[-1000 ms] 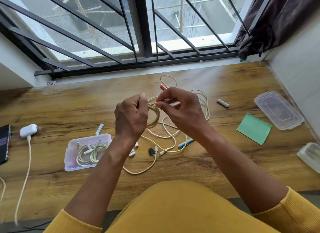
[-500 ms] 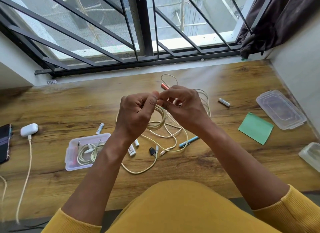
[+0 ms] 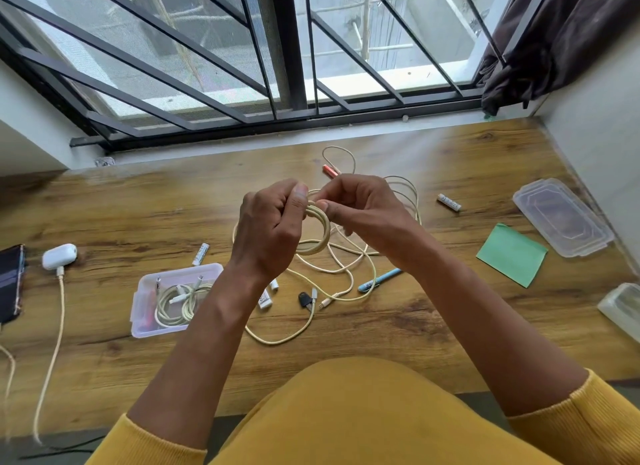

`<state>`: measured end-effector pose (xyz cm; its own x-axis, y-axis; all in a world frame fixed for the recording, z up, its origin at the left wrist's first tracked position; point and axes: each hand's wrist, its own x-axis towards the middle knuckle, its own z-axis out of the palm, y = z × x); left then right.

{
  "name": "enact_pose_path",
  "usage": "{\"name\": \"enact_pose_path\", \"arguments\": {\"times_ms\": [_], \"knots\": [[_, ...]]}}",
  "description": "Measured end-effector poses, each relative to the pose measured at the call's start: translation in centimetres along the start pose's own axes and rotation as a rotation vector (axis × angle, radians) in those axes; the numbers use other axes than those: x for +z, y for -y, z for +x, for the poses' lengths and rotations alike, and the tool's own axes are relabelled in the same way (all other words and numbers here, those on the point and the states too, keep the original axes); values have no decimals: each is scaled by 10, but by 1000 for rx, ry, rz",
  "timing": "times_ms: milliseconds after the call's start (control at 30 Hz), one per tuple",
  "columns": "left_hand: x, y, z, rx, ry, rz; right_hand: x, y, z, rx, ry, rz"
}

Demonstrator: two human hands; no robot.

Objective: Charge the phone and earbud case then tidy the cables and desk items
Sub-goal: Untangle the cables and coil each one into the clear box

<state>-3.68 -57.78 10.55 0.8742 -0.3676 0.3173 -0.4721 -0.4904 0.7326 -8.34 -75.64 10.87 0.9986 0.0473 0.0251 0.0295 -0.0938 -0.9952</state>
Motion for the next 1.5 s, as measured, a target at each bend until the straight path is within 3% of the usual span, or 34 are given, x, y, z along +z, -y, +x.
{"name": "enact_pose_path", "arguments": {"times_ms": [300,467,867,1000,1133,1267,1400,1500], "knots": [[2,6,0,-51,-72,52,1,13,-4,-44,-39,-28],[0,9,1,-21,-144,49,-2,8,-6,114,-30,143],[4,11,-1,30,-305,-127,5,6,-2,127,-57,184],[3,13,2,-22,-346,-154,10,6,-2,178,-107,329],[5,11,7,-59,-418,-267,14,2,-2,303,-91,625],[10,8,8,-78,-444,-372,17,-2,0,316,-102,691],[11,6,5,-59,-437,-275,15,-2,3,293,-128,618],[10,7,5,-57,-530,-96,13,-2,2,266,-172,569]]}}
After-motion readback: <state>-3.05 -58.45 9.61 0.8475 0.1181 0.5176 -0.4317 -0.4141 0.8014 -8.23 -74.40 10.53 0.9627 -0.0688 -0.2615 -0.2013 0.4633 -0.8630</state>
